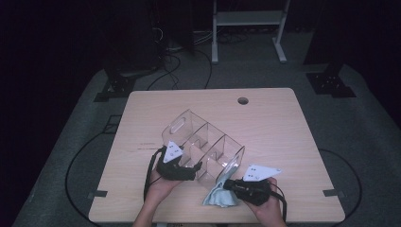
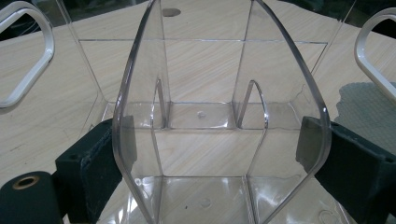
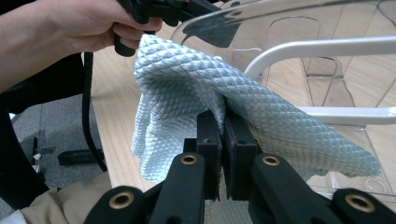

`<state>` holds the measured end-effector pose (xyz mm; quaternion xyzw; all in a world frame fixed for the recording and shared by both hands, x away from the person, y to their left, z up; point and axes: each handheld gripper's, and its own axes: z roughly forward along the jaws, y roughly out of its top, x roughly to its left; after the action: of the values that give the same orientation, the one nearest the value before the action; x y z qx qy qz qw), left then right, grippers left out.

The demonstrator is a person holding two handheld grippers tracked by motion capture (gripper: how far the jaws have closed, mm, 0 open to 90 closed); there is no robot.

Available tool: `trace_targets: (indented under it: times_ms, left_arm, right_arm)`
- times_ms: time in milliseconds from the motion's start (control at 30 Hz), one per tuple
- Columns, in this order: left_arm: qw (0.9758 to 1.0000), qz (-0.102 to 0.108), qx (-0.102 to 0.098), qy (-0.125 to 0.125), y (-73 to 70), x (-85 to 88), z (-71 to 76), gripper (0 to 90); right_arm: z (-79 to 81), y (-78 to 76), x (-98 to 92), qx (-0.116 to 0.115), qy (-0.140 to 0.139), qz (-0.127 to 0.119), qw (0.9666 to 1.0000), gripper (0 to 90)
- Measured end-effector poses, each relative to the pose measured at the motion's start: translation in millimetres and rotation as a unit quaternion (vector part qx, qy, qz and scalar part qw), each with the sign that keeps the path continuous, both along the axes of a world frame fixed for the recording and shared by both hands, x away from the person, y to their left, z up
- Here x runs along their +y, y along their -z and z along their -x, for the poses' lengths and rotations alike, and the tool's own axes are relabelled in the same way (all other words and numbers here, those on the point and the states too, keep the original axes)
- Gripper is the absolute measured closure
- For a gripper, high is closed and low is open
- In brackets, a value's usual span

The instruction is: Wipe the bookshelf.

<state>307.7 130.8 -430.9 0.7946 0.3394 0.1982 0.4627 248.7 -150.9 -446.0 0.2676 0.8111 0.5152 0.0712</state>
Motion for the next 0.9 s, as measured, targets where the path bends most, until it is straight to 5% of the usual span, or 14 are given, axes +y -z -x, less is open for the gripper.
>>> trace_targets:
  times_ms: [200,900]
  left_arm:
    - [1.0000,-0.003,-0.001,0.002,-0.3,-0.2,-0.4,8.6]
    - [1.0000,0.001,0.000,0.001,0.5,2.8,-1.6,8.6]
  right_arm:
    - [2.7,-13.6,-3.9,-0.016,0.002,-0.015,0.9997,85.8]
    - [-10.4,33.3,3.5,0.041,0.002,0.035,0.9986,85.7]
